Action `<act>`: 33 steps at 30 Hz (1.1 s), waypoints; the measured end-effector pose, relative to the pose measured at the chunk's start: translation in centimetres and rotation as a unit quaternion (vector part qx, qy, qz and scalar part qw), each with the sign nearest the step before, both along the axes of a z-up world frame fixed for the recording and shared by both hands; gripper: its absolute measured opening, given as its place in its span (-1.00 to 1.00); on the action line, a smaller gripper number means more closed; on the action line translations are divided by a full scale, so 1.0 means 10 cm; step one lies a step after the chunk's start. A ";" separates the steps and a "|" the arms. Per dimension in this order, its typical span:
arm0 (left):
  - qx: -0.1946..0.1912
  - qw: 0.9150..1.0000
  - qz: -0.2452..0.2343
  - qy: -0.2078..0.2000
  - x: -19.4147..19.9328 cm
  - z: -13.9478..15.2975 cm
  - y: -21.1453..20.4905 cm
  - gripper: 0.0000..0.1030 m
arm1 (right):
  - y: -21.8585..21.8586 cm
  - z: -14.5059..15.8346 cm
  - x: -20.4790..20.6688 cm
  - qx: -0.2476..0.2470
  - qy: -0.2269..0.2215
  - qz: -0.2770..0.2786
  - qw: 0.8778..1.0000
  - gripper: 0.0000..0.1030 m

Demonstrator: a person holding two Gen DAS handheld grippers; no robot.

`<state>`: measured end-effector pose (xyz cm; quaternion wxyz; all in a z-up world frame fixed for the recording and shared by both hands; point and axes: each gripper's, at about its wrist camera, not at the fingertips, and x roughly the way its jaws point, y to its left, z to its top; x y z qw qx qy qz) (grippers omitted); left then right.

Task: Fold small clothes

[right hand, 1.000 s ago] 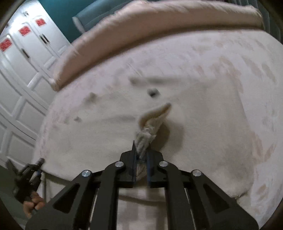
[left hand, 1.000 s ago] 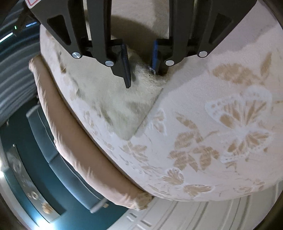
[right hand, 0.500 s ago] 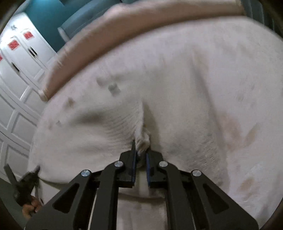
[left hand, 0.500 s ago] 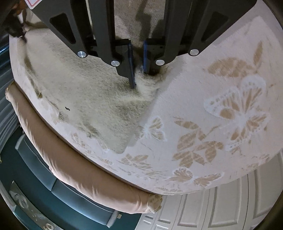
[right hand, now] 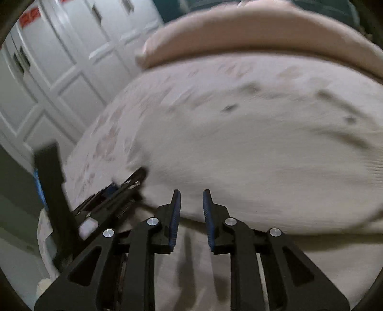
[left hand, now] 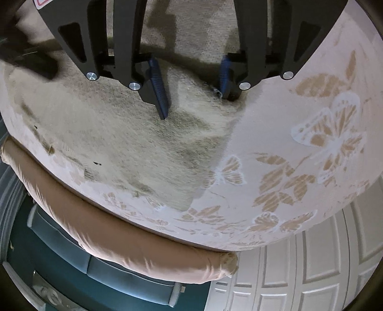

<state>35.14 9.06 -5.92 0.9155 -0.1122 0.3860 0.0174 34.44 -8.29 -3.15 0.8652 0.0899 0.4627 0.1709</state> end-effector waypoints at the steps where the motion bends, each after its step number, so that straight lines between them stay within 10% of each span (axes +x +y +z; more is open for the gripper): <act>1: -0.002 1.000 -0.001 -0.001 0.00 0.00 0.01 -0.24 | 0.05 -0.10 0.01 -0.023 0.003 -0.006 1.000 -0.71; 3: -0.013 1.000 -0.003 -0.004 -0.01 -0.02 0.04 -0.23 | -0.13 -0.17 0.04 -0.001 0.007 -0.010 1.000 -0.98; 13: -0.021 1.000 -0.007 -0.012 -0.02 -0.04 0.05 -0.20 | -2.40 -0.22 -0.64 0.110 0.021 -0.236 0.965 -1.00; 20: -0.005 1.000 -0.006 -0.009 -0.01 -0.04 0.02 -0.19 | -1.89 0.42 -0.42 0.094 -0.065 -0.206 0.972 -0.89; 25: -0.001 1.000 -0.007 -0.008 -0.01 -0.04 0.01 -0.18 | -1.98 0.02 -0.19 -0.005 -0.017 -0.227 0.974 -0.92; 27: -0.001 1.000 -0.007 -0.009 -0.01 -0.04 0.01 -0.17 | -2.21 -0.25 -0.34 0.041 -0.023 -0.236 0.971 -0.98; 33: 0.008 1.000 -0.007 -0.009 0.00 -0.01 -0.03 -0.14 | -2.21 0.01 -0.55 -0.007 -0.061 -0.274 0.960 -0.84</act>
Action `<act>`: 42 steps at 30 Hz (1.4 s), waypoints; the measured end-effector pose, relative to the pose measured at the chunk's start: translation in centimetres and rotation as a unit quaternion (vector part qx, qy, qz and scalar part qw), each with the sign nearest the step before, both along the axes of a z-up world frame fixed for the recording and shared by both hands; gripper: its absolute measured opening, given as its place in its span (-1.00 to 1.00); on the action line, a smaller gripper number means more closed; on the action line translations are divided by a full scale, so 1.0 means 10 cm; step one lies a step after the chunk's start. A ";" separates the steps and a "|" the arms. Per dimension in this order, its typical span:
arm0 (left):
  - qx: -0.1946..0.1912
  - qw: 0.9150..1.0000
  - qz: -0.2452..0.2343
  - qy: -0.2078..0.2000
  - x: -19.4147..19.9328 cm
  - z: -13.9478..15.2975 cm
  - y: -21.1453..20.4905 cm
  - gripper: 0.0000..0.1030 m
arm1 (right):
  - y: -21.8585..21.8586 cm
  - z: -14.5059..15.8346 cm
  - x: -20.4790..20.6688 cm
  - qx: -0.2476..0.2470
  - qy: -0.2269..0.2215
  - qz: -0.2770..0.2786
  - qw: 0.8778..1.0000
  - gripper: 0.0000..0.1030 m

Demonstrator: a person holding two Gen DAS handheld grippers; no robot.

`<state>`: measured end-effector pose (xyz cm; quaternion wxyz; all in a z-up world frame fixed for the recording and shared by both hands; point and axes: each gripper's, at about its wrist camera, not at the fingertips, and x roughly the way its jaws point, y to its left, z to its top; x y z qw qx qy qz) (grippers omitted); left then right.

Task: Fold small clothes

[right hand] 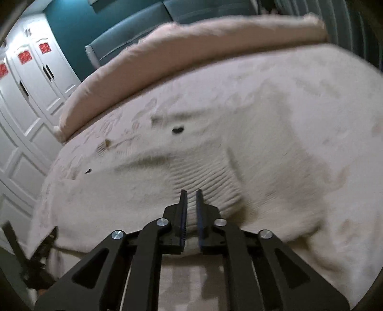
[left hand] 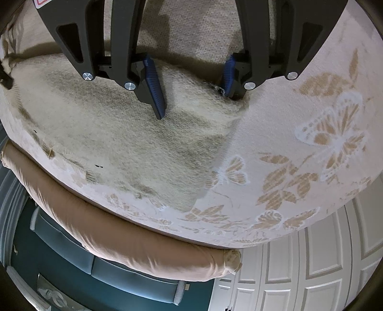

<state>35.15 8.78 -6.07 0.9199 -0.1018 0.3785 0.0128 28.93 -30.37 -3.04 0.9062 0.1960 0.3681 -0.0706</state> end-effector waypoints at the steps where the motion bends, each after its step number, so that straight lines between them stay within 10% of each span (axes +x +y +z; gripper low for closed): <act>1: 0.001 1.000 0.000 0.000 0.00 0.00 -0.01 -0.14 | 0.03 -0.07 0.01 -0.037 0.015 -0.009 0.999 -0.84; 10: 0.052 0.999 -0.004 0.009 0.03 -0.02 -0.17 -0.02 | 0.25 -0.20 0.08 -0.154 0.040 -0.006 0.987 -0.83; 30: 0.072 0.997 -0.012 0.035 0.04 0.08 -0.22 0.07 | 0.14 -0.05 -0.01 -0.121 0.039 -0.012 0.992 -0.74; 32: 0.058 0.996 -0.027 0.064 -0.13 0.22 -0.14 0.35 | 0.04 0.21 -0.31 -0.086 0.029 -0.036 0.995 0.11; 34: 0.065 0.996 -0.020 0.060 -0.44 0.37 -0.04 0.74 | -0.04 0.44 -0.80 -0.073 -0.004 -0.049 0.996 0.50; 42: 0.018 0.995 -0.027 0.090 -1.98 0.48 0.65 0.74 | -0.40 0.25 -2.82 -0.014 0.091 -0.028 0.995 0.57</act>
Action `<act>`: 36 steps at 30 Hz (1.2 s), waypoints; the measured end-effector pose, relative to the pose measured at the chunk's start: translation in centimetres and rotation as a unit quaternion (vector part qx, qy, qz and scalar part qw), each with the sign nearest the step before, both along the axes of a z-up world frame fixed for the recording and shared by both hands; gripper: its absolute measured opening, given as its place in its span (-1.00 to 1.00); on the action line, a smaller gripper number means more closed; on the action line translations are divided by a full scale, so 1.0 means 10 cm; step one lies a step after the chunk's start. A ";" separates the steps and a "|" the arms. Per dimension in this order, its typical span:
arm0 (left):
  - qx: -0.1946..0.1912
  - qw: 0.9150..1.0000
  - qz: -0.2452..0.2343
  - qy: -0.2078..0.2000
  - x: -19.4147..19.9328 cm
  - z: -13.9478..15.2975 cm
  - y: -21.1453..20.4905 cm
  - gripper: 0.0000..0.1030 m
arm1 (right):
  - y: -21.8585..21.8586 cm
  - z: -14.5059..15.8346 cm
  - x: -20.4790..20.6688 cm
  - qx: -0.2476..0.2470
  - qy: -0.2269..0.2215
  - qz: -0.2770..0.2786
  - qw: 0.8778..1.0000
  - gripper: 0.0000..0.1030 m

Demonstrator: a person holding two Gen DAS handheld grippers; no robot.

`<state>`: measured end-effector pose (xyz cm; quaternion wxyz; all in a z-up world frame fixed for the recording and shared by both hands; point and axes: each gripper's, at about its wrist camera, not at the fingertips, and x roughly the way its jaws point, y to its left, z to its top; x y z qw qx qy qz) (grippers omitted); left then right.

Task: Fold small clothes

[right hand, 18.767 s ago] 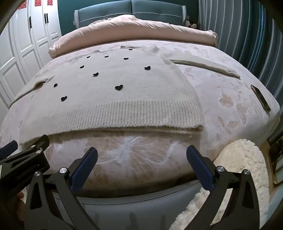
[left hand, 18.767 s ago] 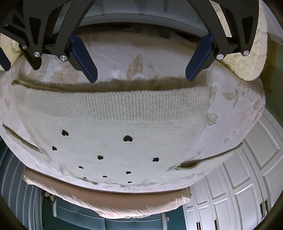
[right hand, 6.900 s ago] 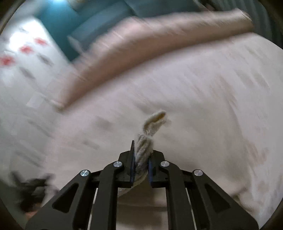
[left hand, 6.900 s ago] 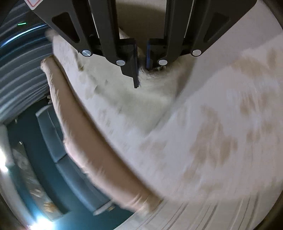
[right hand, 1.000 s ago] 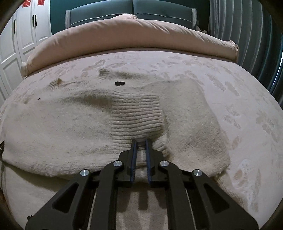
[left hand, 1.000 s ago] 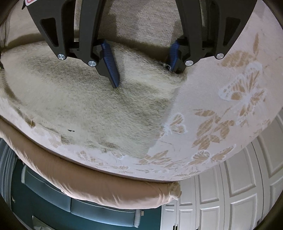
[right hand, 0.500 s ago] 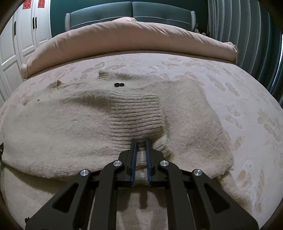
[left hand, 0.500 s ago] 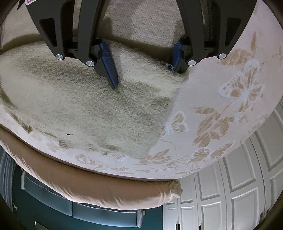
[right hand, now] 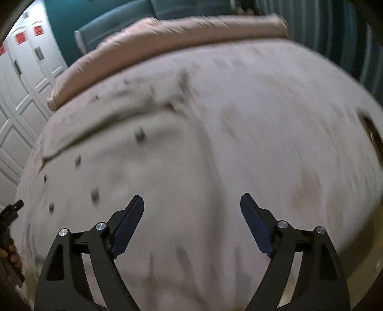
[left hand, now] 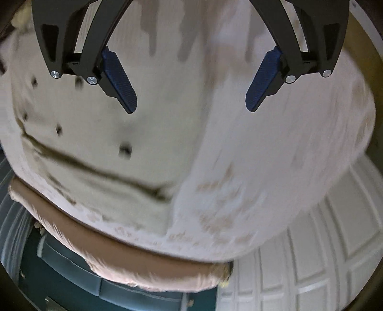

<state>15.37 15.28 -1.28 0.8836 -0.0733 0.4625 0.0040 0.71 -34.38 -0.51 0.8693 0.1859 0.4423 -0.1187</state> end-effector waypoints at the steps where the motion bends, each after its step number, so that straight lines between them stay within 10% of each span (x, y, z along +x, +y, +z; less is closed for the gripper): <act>1: -0.014 1.000 0.009 0.014 -0.11 -0.05 0.06 0.74 | -0.02 -0.07 -0.14 0.018 0.008 -0.003 1.000 0.57; 5: -0.101 0.992 0.046 0.057 -0.42 -0.31 0.23 0.74 | 0.01 -0.28 -0.42 0.099 0.014 -0.010 0.995 0.57; 10: -0.109 0.993 0.018 0.043 -0.48 -0.30 0.00 0.67 | 0.06 -0.33 -0.17 0.144 0.007 -0.016 0.989 0.55; 12: -0.112 0.993 -0.007 0.044 -0.44 -0.24 -0.13 -0.23 | 0.08 -0.33 -0.06 0.156 0.006 -0.019 0.988 0.11; 14: -0.108 0.992 -0.016 0.060 -0.39 -0.18 -0.20 -0.87 | 0.09 -0.30 0.03 0.164 0.015 -0.014 0.986 -0.82; 22: -0.119 0.991 -0.059 0.012 -0.75 0.49 -0.03 -0.96 | 0.19 0.33 -0.45 0.133 -0.032 0.029 0.990 -0.88; 36: -0.109 0.980 -0.120 0.116 -2.37 0.69 0.20 -1.00 | 0.54 0.37 -1.90 0.098 0.158 0.166 0.969 -0.88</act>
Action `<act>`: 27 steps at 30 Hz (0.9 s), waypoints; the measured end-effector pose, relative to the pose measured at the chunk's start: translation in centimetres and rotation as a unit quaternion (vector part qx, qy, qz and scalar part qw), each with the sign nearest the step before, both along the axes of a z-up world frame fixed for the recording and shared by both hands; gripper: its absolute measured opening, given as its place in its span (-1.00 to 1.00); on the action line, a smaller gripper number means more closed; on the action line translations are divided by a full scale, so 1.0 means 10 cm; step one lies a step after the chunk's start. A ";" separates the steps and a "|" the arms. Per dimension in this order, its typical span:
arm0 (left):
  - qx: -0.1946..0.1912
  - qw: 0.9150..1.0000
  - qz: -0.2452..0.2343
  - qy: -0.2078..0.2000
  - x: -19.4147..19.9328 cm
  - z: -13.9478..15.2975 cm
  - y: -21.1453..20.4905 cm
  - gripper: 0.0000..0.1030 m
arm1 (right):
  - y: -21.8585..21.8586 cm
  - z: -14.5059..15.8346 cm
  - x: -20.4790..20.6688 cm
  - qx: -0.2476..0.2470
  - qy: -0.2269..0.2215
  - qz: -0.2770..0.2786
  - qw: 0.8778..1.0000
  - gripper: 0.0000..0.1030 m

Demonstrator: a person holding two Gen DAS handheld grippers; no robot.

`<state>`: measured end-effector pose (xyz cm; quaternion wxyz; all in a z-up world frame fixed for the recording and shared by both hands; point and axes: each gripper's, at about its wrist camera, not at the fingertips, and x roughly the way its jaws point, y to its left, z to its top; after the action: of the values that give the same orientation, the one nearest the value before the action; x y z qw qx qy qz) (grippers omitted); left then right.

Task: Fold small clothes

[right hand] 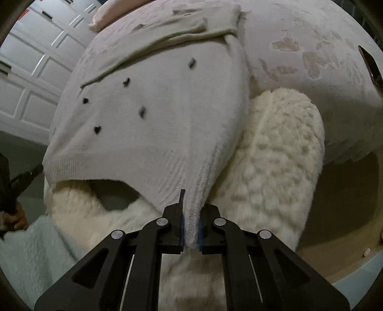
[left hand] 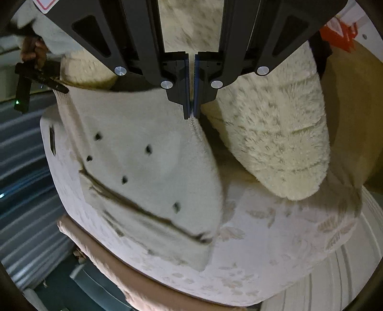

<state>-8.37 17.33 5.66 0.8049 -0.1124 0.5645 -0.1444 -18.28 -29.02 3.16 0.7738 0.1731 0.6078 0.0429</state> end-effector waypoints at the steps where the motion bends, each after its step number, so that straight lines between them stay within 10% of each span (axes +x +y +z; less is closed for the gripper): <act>1: 0.001 1.000 0.000 -0.014 0.04 0.09 -0.01 -1.00 | -0.03 0.11 0.05 -0.004 -0.016 -0.002 1.000 -0.88; 8: -0.005 0.978 0.002 -0.209 1.56 0.87 -0.23 -1.00 | -0.62 0.81 1.59 -0.016 -0.211 -0.093 0.973 -0.86; 13: -0.007 0.951 0.110 -0.288 2.77 1.05 -0.36 -0.99 | -0.91 0.89 2.64 0.026 -0.288 -0.185 0.939 -0.71; 15: -0.010 0.952 0.144 -0.270 3.01 0.96 -0.35 -0.95 | -0.93 0.87 2.64 0.029 -0.319 -0.232 0.918 -0.13; 16: -0.024 0.954 0.157 -0.253 3.04 0.90 -0.30 -0.89 | -0.95 0.88 2.54 0.032 -0.345 -0.258 0.902 0.56; 18: -0.058 0.956 0.156 -0.243 2.93 0.76 -0.23 0.05 | -1.00 0.81 2.25 0.040 -0.389 -0.296 0.871 0.78; 27: -0.021 0.992 0.024 -0.121 2.97 -0.27 -0.60 0.28 | -0.88 0.16 2.15 -0.001 -0.271 -0.211 0.939 0.70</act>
<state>21.31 11.36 2.93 0.8678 -0.1244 0.4574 -0.1492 3.20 -37.78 4.76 0.9008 0.2783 0.3245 -0.0762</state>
